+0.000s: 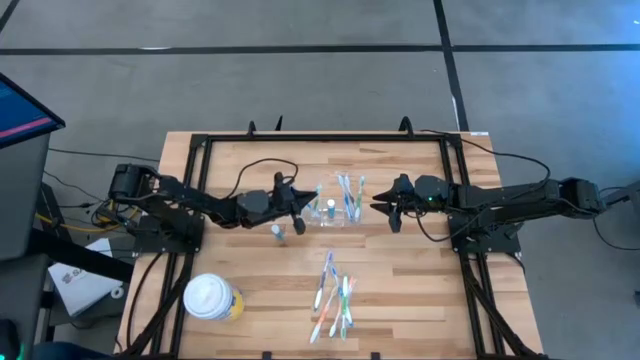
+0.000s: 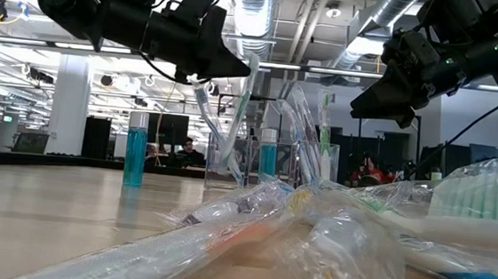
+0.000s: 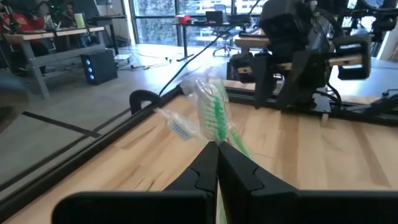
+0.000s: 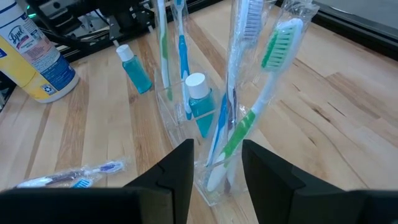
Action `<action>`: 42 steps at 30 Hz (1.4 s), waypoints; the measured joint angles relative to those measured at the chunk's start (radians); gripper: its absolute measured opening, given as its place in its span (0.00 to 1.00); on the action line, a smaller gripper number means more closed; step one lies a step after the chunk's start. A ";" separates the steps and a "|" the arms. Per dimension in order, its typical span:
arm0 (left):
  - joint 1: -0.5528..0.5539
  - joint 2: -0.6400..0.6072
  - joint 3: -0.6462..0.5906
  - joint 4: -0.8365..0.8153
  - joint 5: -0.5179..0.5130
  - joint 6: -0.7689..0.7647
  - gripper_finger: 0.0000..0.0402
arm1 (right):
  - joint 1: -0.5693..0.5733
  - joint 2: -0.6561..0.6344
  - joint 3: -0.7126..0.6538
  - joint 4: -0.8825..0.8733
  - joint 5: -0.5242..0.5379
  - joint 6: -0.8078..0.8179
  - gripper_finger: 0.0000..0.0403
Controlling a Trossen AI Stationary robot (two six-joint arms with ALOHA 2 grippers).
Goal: Pick & Place toothbrushing station
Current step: Put the green toothbrush into the transparent organizer, then put the violet toothbrush into the transparent organizer
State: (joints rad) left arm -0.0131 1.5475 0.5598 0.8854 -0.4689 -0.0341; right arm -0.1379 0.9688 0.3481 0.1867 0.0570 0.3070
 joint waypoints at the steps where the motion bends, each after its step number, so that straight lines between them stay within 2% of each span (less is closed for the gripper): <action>1: -0.001 0.000 0.000 -0.008 -0.004 0.000 0.00 | 0.000 0.000 0.000 0.000 0.000 0.000 0.31; 16: 0.000 0.000 -0.001 -0.120 -0.011 -0.078 0.00 | 0.000 0.000 0.000 0.000 0.000 0.000 0.31; 24: -0.002 0.000 -0.001 -0.120 -0.010 -0.079 0.00 | 0.000 0.000 0.000 0.000 0.000 0.000 0.31; 28: -0.008 -0.002 -0.001 -0.126 -0.026 -0.079 0.05 | 0.000 0.000 0.000 -0.004 0.000 0.000 0.31; 37: -0.041 -0.003 -0.001 -0.124 -0.039 -0.078 0.23 | 0.000 0.000 0.000 -0.004 0.000 0.000 0.31; 42: -0.058 -0.003 -0.001 -0.114 -0.039 -0.077 0.26 | 0.000 0.000 0.000 -0.004 0.000 0.000 0.31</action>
State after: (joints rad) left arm -0.0709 1.5440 0.5591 0.7719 -0.5078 -0.1109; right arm -0.1379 0.9688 0.3481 0.1825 0.0570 0.3069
